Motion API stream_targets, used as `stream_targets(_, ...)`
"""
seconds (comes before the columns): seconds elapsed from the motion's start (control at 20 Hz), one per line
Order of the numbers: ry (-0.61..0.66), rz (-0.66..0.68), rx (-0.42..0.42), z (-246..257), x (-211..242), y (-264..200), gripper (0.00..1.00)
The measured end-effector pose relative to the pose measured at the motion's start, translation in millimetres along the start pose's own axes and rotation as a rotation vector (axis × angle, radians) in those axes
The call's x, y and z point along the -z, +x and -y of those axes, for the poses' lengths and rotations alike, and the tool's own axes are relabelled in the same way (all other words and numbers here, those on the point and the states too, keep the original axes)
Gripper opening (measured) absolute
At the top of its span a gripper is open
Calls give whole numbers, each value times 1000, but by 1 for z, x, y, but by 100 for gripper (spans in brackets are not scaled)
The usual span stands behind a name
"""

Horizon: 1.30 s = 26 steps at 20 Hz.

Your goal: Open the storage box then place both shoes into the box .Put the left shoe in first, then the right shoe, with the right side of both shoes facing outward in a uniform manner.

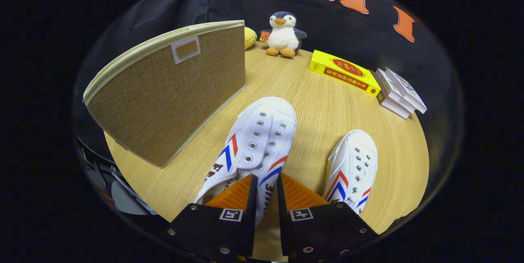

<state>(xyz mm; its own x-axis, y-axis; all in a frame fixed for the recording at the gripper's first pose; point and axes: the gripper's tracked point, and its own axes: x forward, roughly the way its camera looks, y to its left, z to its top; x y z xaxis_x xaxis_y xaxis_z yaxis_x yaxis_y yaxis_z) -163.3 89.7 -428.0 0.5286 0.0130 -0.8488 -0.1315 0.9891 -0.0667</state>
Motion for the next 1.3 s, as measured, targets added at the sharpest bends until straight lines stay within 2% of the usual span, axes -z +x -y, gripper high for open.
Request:
stream_targets(0.15, 160, -85, -38, -2, 3, 0, 19)
stream_targets(0.3, 234, -127, -56, -2, 4, 0, 5)
stream_targets(0.45, 308, -142, -81, -3, 5, 0, 1)
stream_targets(0.6, 437, -122, -171, -18, -8, -9, 1)
stream_targets(0.85, 594, -99, -248, -30, -32, -20, 0)
stream_targets(1.05, 645, -25, -285, -29, -69, -39, 0)
stream_targets(1.3, 611, 103, -297, -24, -136, -74, 0)
